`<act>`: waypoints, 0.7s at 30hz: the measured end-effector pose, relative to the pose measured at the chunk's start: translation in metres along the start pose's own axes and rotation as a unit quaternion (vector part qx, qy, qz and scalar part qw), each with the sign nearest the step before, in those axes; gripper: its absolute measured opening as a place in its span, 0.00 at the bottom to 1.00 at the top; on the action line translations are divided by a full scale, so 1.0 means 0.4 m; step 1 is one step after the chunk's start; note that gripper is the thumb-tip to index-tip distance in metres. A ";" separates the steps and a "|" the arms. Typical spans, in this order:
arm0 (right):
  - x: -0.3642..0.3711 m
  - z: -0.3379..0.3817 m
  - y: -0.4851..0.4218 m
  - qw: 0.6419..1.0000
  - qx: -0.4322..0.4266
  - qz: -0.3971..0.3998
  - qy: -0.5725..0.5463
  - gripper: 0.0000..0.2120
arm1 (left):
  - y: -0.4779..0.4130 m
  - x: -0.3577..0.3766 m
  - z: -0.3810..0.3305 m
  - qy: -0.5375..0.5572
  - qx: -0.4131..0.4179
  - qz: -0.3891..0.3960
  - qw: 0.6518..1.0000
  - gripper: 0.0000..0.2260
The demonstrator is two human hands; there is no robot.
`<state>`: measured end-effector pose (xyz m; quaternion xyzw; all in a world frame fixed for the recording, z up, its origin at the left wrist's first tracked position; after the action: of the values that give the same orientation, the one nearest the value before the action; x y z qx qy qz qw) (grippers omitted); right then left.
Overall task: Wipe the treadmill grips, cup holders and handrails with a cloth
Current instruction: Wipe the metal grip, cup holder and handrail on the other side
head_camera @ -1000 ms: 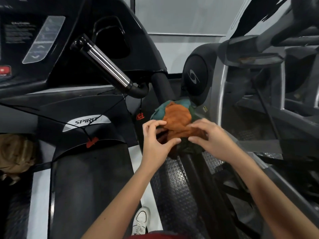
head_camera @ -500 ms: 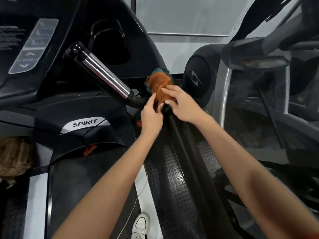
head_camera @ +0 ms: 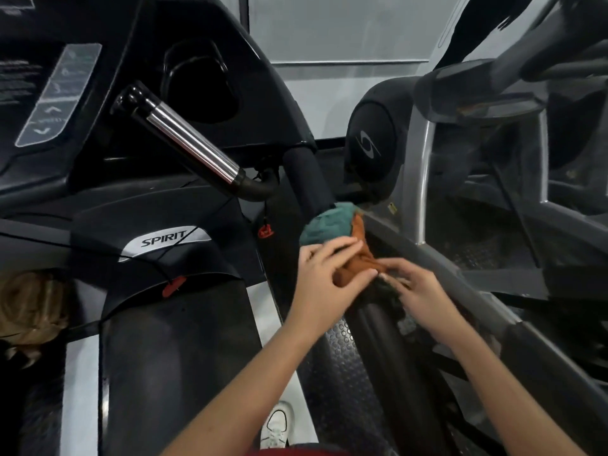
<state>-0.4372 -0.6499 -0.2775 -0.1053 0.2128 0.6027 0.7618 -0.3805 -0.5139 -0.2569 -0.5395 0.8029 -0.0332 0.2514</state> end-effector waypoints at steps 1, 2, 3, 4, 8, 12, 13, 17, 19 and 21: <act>-0.003 -0.016 0.030 1.000 0.020 0.005 -0.005 0.11 | 0.014 0.012 -0.010 -0.005 -0.003 0.019 1.000 0.20; -0.005 -0.023 0.054 0.999 0.036 0.012 -0.015 0.11 | 0.026 0.016 -0.016 0.011 -0.013 0.033 0.999 0.19; -0.006 -0.014 0.072 0.999 0.043 0.020 -0.025 0.15 | 0.036 0.017 -0.014 0.051 -0.030 0.042 0.997 0.16; 0.002 0.004 0.080 0.998 0.038 0.034 -0.037 0.20 | 0.045 0.011 -0.006 0.110 -0.055 0.042 0.992 0.13; 0.056 0.072 0.041 0.993 -0.024 0.079 0.081 0.27 | 0.082 -0.059 0.050 0.260 -0.146 -0.063 0.952 0.11; 0.076 0.043 -0.024 0.994 0.009 0.074 -0.076 0.25 | 0.109 -0.077 0.053 0.212 -0.170 -0.090 0.958 0.13; 0.069 0.014 -0.030 0.991 0.036 0.058 -0.118 0.24 | 0.118 -0.068 0.050 0.218 -0.177 -0.083 0.956 0.14; 0.038 -0.067 0.007 0.982 0.107 -0.004 -0.158 0.13 | 0.145 -0.034 0.033 0.229 -0.194 -0.057 0.952 0.18; 0.010 -0.071 0.047 0.990 0.090 -0.036 -0.101 0.08 | 0.155 -0.025 0.030 0.225 -0.197 -0.053 0.953 0.18; -0.017 -0.067 0.099 0.995 0.064 -0.040 -0.065 0.10 | 0.163 -0.017 0.036 0.217 -0.196 -0.049 0.955 0.18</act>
<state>-0.4817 -0.6571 -0.2943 -0.0255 0.1965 0.5626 0.8026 -0.4278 -0.4776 -0.2880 -0.5965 0.8016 -0.0031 -0.0417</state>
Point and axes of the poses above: each hand's wrist, its own y-axis away from the middle knuckle, its own x-axis out of the palm, z = x × y, the point moved 9 cm from there along -y, towards the middle knuckle, and after that the axes turned 3 degrees about y, right-handed, at the moved point
